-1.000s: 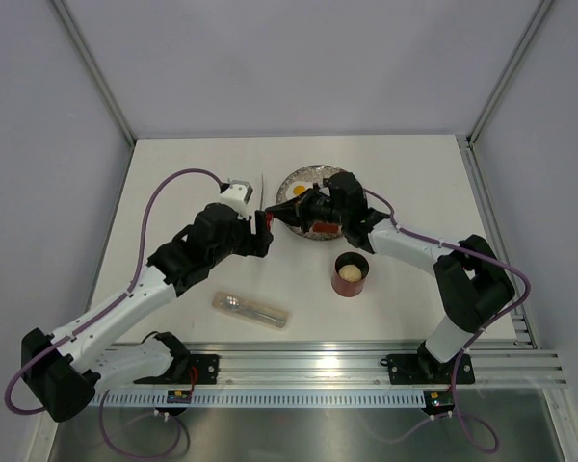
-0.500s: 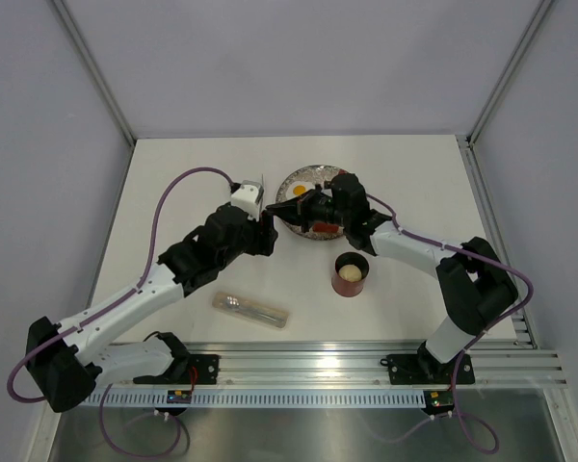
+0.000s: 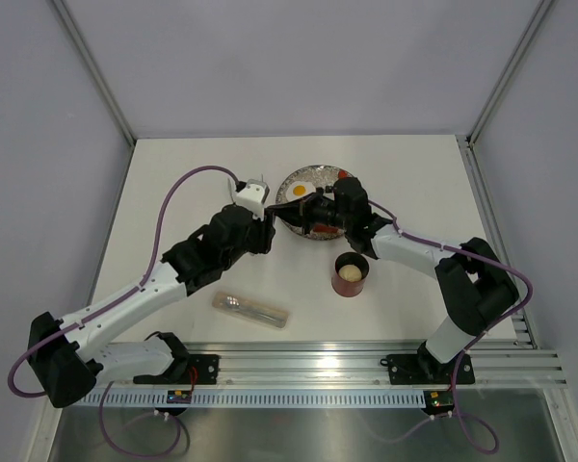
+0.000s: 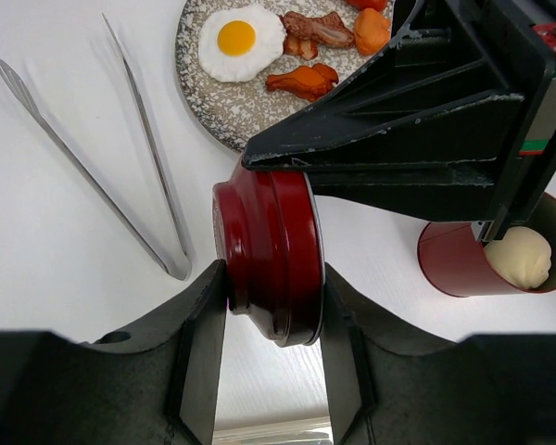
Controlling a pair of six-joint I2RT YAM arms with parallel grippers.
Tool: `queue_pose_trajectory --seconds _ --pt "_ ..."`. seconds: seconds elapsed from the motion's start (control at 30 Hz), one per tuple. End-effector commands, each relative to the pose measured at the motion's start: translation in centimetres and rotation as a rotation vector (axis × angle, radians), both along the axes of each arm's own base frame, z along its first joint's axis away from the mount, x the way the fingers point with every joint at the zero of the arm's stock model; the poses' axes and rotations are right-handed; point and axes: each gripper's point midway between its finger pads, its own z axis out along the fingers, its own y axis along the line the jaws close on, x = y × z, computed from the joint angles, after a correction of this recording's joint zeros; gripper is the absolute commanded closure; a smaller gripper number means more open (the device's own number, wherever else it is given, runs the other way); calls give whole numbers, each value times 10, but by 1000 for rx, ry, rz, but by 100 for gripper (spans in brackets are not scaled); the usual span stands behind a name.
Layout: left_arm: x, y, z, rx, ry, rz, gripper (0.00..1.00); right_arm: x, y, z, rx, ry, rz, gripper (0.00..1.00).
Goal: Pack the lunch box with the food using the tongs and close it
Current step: Adjust the box lid at the center of the board.
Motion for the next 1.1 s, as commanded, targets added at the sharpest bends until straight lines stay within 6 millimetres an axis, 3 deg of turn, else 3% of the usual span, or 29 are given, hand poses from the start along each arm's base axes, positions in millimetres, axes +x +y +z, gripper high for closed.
queue_pose_trajectory --seconds 0.0,0.3,0.67,1.07 --pt "12 -5 34 -68 -86 33 69 -8 0 22 62 -37 29 100" --pt "13 3 32 -39 -87 62 100 -8 0 16 59 -26 27 95" --pt "12 13 25 0 -82 92 100 -6 -2 14 67 -26 7 76" --pt "11 20 21 18 -87 115 100 -6 -8 18 60 -57 -16 64"
